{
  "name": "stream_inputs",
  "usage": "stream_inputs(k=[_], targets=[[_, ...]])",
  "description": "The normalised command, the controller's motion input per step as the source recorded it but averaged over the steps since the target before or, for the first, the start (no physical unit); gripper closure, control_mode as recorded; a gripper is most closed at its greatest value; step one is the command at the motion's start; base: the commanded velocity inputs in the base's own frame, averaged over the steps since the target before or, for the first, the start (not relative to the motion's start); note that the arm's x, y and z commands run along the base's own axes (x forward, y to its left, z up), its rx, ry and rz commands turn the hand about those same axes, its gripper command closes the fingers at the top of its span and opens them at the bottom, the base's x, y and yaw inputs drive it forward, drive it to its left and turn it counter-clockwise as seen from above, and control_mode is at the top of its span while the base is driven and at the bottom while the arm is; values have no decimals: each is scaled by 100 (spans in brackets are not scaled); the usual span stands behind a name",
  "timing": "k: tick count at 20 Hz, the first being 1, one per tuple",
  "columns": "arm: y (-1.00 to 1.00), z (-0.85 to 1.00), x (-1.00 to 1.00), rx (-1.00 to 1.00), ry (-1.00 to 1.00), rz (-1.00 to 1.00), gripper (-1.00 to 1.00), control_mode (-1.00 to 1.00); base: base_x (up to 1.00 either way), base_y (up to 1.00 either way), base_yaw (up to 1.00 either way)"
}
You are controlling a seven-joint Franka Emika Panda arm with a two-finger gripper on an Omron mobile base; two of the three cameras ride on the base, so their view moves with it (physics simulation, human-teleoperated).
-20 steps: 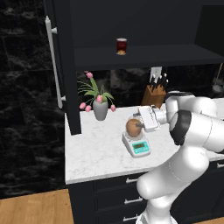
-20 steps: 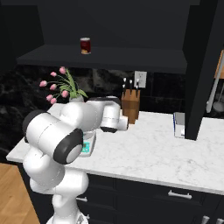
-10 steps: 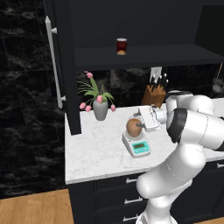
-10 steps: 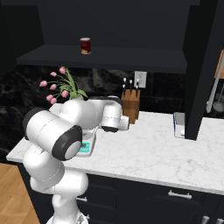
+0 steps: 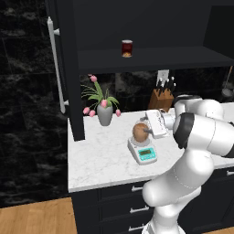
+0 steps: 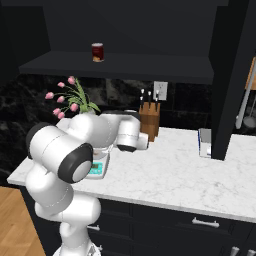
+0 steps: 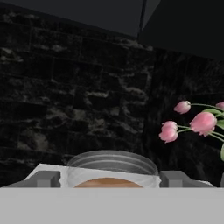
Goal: Pick the honey bottle and place it on the digital scale for weighing, and close the cabinet.
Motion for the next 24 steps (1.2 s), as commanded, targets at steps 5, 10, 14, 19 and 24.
stream_inputs(k=[5,10,14,19,24], targets=[[-12,0,-4,0,0,0,-100,-100,0,0,0],[-6,0,-1,0,3,0,-100,-100,0,0,0],[-22,0,-2,0,0,0,-100,-100,0,0,0],[-22,2,-1,0,0,0,-100,-100,0,0,0],[-19,1,-14,0,0,0,-100,-100,0,0,0]])
